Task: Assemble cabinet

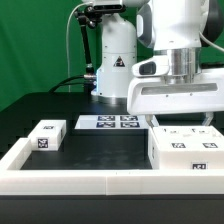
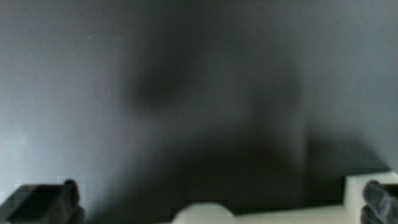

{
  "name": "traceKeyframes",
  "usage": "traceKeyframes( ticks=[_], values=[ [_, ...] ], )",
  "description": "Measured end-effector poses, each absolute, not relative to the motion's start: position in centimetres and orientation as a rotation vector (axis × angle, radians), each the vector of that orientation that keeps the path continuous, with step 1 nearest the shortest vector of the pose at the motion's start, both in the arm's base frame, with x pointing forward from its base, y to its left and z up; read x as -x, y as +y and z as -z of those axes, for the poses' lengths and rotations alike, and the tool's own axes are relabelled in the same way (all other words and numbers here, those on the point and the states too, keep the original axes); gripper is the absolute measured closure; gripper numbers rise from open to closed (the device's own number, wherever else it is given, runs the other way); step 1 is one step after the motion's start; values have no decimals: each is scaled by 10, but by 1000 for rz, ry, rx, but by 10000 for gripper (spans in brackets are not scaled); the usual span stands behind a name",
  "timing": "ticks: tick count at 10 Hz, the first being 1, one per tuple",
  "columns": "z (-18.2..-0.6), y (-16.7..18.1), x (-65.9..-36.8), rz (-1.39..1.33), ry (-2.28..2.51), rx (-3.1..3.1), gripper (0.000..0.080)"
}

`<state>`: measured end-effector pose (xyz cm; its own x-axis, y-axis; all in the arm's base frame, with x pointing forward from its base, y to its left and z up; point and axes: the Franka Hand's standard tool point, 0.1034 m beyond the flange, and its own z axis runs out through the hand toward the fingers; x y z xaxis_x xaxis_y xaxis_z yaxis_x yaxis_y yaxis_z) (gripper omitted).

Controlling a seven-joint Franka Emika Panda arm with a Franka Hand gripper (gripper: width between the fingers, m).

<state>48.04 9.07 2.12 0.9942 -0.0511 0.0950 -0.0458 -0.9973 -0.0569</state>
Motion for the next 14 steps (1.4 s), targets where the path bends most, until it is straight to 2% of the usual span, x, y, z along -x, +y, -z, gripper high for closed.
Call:
traceKeyframes(
  ticks=[5, 9, 14],
  values=[
    [-18, 85, -482, 151, 26, 3086, 3],
    [-6, 87, -483, 144, 26, 3087, 3],
    [-6, 89, -485, 150, 14, 3086, 3]
  ],
)
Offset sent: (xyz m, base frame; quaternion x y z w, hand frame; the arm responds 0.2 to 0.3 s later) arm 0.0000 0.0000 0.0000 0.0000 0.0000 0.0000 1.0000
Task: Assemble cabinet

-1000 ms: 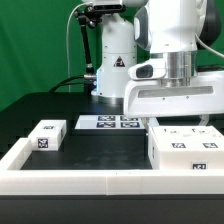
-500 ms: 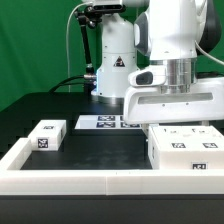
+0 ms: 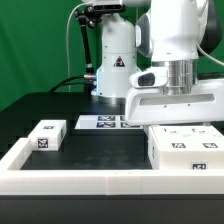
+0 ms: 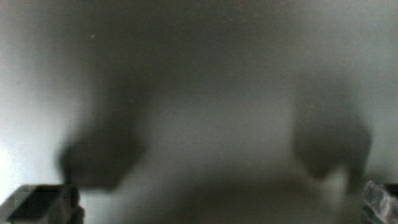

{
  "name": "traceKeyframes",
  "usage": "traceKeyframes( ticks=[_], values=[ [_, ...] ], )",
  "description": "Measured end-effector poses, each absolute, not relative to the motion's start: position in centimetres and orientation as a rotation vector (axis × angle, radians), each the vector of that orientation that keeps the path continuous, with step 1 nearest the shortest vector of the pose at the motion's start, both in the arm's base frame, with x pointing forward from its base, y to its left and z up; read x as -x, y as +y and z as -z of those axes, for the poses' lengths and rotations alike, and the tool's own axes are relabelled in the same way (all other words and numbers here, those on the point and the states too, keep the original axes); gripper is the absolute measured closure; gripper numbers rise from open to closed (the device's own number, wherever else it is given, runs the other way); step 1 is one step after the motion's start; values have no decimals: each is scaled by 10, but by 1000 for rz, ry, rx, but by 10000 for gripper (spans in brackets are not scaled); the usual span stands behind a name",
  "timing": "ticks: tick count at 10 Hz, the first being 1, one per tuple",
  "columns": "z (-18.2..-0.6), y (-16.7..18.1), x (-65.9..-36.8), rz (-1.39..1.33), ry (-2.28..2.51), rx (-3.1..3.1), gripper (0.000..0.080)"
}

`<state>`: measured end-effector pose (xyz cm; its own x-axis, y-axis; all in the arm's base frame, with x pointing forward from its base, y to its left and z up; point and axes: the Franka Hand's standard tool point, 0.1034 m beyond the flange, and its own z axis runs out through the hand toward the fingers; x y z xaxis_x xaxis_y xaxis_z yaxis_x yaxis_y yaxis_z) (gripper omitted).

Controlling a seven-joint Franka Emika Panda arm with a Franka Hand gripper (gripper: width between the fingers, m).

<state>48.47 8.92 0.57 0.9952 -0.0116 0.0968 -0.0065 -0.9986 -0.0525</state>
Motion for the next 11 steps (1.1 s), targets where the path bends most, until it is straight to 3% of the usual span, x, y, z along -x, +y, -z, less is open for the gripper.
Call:
traceKeyframes(
  ticks=[4, 11],
  values=[
    [-16, 86, -494, 171, -62, 3086, 3],
    [-7, 102, -488, 159, -11, 3092, 3]
  ],
)
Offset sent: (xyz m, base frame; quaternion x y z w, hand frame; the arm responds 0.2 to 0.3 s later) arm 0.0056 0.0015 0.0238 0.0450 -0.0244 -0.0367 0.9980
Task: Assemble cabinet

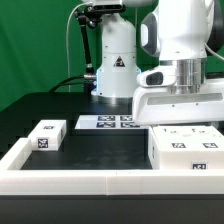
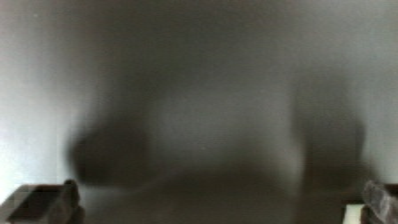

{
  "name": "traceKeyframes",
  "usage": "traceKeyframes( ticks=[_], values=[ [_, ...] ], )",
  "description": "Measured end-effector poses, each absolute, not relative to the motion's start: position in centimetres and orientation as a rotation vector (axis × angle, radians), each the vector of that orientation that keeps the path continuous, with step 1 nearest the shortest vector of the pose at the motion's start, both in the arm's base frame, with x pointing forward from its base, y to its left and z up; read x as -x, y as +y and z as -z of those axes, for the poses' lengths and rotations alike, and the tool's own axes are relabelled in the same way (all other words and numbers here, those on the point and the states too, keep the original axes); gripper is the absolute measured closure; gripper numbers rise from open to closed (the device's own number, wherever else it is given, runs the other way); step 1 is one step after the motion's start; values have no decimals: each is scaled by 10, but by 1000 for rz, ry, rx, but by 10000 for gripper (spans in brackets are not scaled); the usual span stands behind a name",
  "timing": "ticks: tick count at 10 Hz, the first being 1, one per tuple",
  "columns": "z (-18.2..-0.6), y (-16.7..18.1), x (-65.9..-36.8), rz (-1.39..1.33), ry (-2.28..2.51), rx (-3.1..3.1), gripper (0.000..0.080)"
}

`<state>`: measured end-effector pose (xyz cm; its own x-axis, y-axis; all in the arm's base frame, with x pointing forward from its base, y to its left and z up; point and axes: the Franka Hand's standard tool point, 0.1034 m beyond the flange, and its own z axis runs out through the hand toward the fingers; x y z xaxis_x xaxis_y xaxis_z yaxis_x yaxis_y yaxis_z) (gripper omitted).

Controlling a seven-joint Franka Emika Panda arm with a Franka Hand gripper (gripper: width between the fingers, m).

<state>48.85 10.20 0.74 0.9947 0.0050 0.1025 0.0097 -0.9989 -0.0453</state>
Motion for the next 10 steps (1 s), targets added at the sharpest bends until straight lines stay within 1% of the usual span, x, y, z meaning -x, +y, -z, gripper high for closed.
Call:
traceKeyframes(
  ticks=[4, 5, 6, 8, 9, 10],
  values=[
    [-7, 88, -491, 164, -98, 3100, 3],
    [-7, 86, -491, 164, -108, 3101, 29],
    [-7, 87, -491, 164, -110, 3101, 29],
    [-7, 87, -491, 164, -112, 3101, 388],
    [-7, 87, -491, 164, -114, 3101, 528],
    [-7, 87, -491, 163, -117, 3101, 528]
  ],
)
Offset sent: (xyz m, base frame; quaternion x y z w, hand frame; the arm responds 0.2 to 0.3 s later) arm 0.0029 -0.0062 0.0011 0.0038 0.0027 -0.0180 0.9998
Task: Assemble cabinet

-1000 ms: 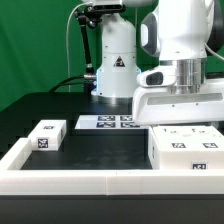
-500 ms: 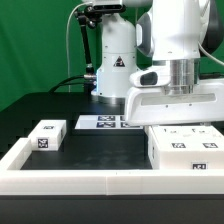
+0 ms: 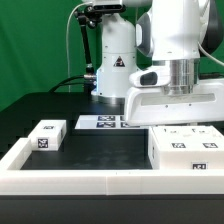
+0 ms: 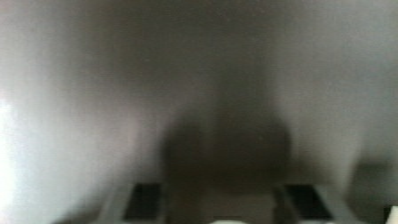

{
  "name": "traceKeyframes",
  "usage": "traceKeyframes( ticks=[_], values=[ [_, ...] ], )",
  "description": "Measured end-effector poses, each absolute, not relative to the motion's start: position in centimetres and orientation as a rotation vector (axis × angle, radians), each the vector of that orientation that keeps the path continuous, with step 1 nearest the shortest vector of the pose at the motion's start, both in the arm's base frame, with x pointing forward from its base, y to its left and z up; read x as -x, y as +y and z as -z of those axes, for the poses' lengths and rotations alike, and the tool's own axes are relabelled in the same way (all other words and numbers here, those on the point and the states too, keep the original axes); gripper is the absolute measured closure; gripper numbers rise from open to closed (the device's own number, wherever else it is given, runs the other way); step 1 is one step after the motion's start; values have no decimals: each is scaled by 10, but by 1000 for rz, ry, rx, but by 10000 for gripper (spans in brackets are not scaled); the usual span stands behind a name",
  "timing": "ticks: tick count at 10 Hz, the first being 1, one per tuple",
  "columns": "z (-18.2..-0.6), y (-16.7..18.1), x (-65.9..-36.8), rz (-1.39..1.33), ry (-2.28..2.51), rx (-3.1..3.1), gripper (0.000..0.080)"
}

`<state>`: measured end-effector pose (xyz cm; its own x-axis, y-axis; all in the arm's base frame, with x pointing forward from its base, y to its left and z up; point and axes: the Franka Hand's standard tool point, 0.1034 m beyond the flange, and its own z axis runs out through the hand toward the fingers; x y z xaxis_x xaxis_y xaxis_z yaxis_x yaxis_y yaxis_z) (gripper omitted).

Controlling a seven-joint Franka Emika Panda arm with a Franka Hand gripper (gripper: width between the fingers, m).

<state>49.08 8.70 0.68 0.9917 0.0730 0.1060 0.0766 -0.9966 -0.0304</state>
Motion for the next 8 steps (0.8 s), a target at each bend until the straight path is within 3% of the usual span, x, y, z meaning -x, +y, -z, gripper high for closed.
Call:
traceKeyframes(
  ticks=[1, 8],
  values=[
    [-7, 87, -491, 163, -120, 3101, 599],
    [-8, 86, -488, 162, -148, 3101, 597]
  ],
)
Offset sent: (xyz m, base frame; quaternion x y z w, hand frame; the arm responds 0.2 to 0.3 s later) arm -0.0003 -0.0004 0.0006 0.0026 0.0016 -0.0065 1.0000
